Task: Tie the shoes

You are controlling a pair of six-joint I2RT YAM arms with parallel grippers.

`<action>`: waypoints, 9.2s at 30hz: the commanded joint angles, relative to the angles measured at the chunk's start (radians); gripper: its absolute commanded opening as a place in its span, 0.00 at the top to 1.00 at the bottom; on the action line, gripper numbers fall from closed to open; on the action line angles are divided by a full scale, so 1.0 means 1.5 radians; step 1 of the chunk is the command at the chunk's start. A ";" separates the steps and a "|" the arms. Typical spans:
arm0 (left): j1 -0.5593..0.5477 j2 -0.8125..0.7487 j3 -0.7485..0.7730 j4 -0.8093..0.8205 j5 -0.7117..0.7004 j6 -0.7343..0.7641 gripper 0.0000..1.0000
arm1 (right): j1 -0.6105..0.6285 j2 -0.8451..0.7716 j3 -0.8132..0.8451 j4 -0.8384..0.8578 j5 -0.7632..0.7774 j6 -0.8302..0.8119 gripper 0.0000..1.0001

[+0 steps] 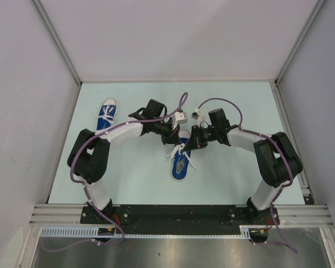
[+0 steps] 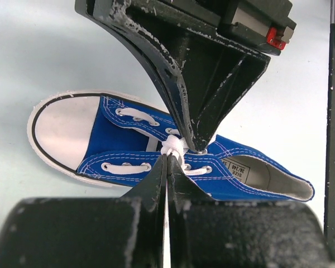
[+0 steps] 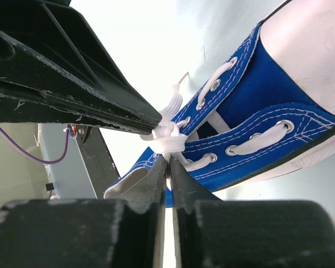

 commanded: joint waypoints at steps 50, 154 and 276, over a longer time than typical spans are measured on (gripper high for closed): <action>0.007 -0.034 0.004 0.040 0.060 0.027 1.00 | 0.023 0.013 0.074 -0.093 0.015 -0.119 0.69; 0.048 -0.205 -0.215 0.076 0.037 -0.143 0.45 | -0.024 -0.029 0.067 -0.034 0.024 -0.044 1.00; 0.072 -0.123 -0.205 -0.048 -0.005 -0.074 1.00 | -0.143 -0.049 0.022 -0.138 0.096 -0.175 1.00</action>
